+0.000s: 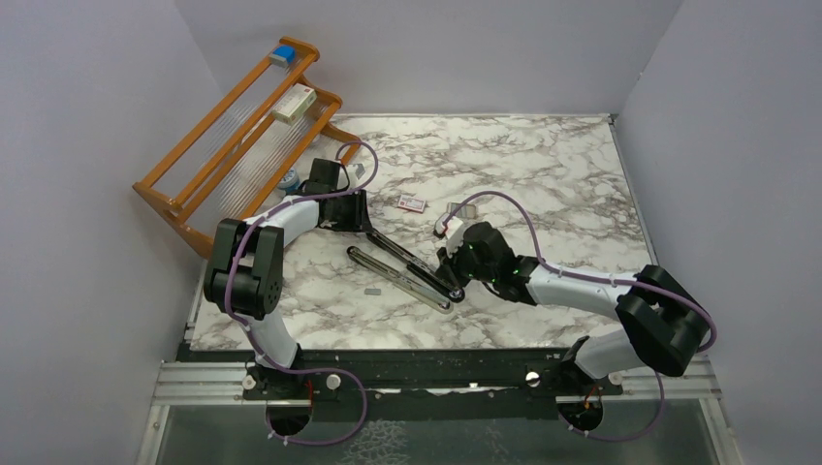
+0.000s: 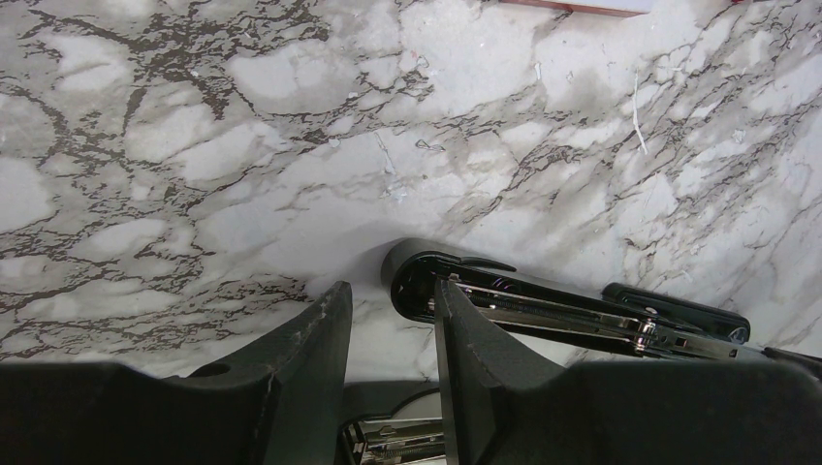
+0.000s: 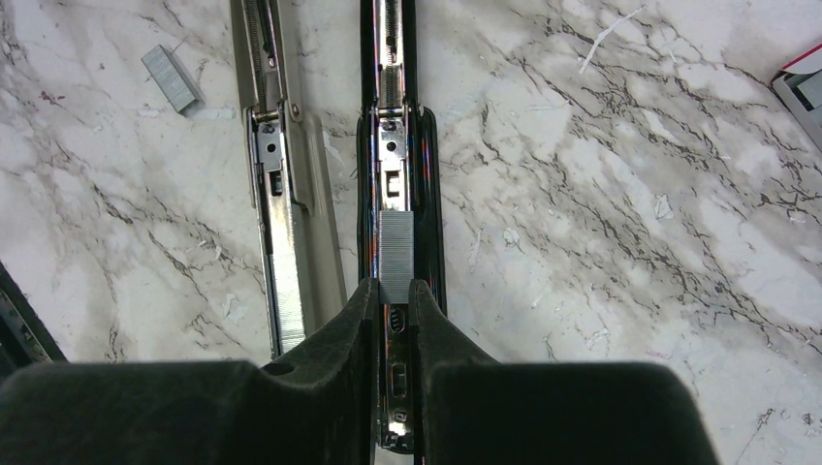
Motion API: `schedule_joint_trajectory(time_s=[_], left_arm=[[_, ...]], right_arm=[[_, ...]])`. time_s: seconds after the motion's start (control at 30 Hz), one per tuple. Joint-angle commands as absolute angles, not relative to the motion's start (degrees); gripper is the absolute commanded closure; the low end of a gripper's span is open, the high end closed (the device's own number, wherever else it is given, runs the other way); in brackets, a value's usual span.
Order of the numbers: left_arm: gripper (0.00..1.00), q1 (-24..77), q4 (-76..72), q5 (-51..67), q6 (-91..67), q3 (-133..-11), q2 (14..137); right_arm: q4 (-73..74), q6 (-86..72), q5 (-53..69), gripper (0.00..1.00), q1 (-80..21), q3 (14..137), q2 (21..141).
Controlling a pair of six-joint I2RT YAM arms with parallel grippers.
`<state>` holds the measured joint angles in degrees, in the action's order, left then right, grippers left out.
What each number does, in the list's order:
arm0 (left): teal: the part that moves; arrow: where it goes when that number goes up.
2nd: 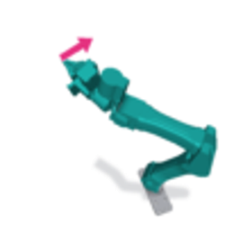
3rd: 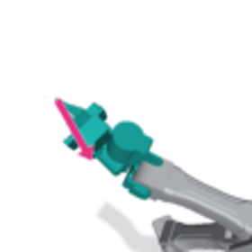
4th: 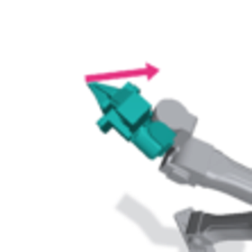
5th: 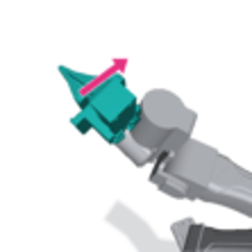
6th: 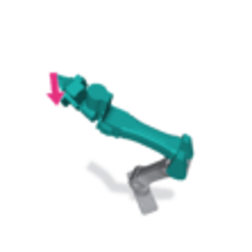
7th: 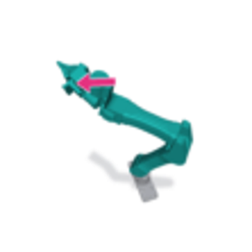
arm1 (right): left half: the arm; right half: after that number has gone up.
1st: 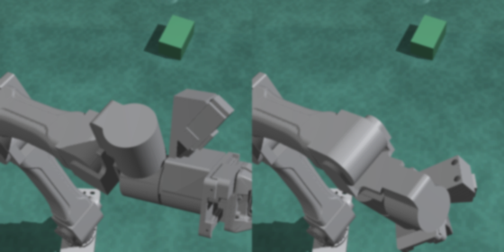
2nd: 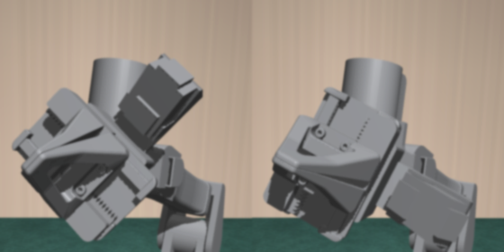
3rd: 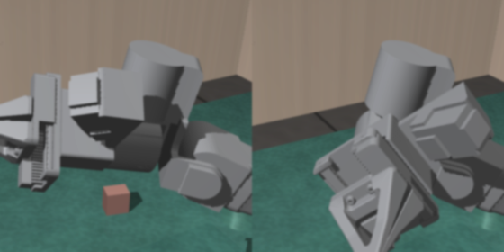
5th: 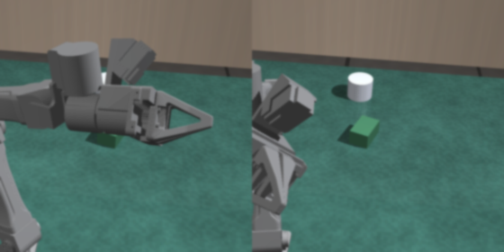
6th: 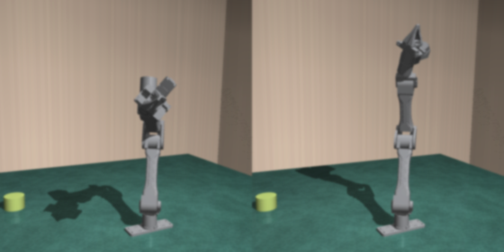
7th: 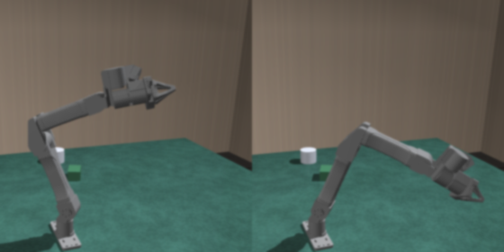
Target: Load the staples into the stapler
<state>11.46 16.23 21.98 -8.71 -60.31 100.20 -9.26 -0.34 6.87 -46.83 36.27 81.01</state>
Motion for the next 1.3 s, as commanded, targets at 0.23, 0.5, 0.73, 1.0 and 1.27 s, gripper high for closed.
schedule_joint_trajectory(time_s=[0.23, 0.5, 0.73, 1.0, 1.27], left_arm=[[0.61, 11.3, 18.3, 19.5, -7.4, -60.6, 101.8], [0.61, 11.3, 18.3, 19.5, -7.4, -60.6, 101.8], [0.61, 11.3, 18.4, 19.5, -7.4, -60.6, 101.7], [0.61, 11.3, 18.4, 19.5, -7.4, -60.6, 101.7], [0.61, 11.3, 18.3, 19.5, -7.4, -60.6, 101.8]], right_arm=[[-7.9, -0.2, 5.9, 0.85, -47.5, 38.2, 82.7], [-7.5, -0.3, 5.4, 0.85, -47.6, 38.2, 82.9], [-7.0, -0.4, 5.5, 0.85, -47.6, 38.4, 83.4], [-6.3, -0.3, 5.5, 0.85, -47.6, 38.8, 84.0], [-4.1, 1.1, 5.2, 0.85, -47.6, 40.4, 84.1]])
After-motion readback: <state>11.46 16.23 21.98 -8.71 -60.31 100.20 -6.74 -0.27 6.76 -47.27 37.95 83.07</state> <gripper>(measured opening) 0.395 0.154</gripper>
